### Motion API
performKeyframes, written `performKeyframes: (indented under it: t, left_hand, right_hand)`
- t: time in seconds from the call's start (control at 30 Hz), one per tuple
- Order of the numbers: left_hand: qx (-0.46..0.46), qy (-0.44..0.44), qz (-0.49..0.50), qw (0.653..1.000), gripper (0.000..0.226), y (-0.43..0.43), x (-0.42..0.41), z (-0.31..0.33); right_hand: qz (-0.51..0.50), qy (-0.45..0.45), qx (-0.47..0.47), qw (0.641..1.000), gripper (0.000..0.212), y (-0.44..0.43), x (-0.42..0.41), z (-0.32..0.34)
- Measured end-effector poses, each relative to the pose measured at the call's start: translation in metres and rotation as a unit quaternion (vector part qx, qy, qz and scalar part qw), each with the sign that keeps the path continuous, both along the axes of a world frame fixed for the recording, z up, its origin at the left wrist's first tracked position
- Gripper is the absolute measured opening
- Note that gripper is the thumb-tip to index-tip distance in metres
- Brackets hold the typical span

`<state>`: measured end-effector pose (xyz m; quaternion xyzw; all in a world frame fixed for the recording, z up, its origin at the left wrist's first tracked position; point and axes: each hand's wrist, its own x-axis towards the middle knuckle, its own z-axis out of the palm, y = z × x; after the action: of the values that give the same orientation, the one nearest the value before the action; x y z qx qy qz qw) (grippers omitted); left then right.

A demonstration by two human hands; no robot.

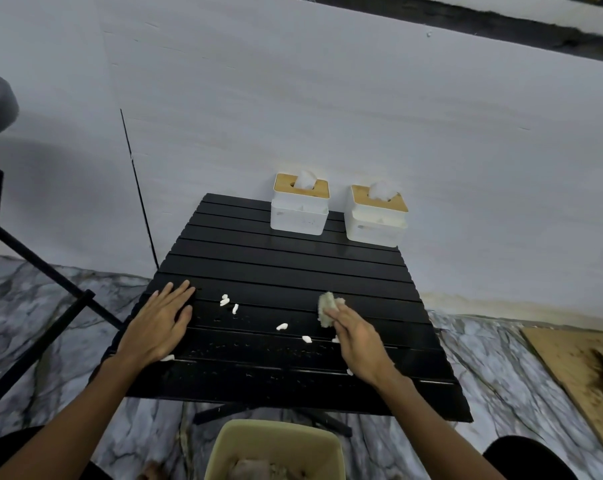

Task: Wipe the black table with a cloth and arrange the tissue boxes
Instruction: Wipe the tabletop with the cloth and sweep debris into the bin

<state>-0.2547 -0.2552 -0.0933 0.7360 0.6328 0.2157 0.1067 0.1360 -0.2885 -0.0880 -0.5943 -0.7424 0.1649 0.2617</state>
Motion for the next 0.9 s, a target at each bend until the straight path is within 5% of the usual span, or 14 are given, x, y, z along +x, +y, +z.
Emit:
performKeyframes:
  t: [0.1,0.2,0.4,0.5,0.63,0.8,0.9]
  left_hand:
    - [-0.003,-0.007,-0.004,1.0,0.047,-0.001,-0.001,0.0]
    - [-0.01,-0.024,-0.012,1.0,0.046,0.001,-0.002,0.001]
    - [-0.001,-0.028,-0.016,0.999,0.043,0.001,-0.005,-0.001]
    - [0.003,-0.019,-0.014,1.0,0.043,0.001,-0.005,-0.001]
    - [0.008,-0.024,-0.011,1.0,0.042,0.0,-0.004,0.0]
    - [0.011,-0.029,-0.01,0.999,0.042,0.0,-0.005,-0.001]
    - [0.012,-0.032,-0.011,0.999,0.042,0.0,-0.006,-0.002]
  right_hand:
    - [0.05,0.07,-0.008,0.996,0.034,-0.009,-0.001,0.013]
    - [-0.045,0.115,0.027,0.992,0.035,-0.017,0.017,0.026]
    - [-0.196,-0.006,0.022,0.98,0.046,-0.049,0.021,0.003]
    - [-0.223,0.01,0.03,0.974,0.05,-0.059,-0.027,0.003]
    - [-0.183,0.033,0.028,0.982,0.053,-0.061,-0.087,0.007]
    - [-0.008,0.08,0.041,0.996,0.044,-0.048,-0.102,0.011]
    - [-0.056,0.147,0.077,0.985,0.041,-0.045,-0.075,0.023]
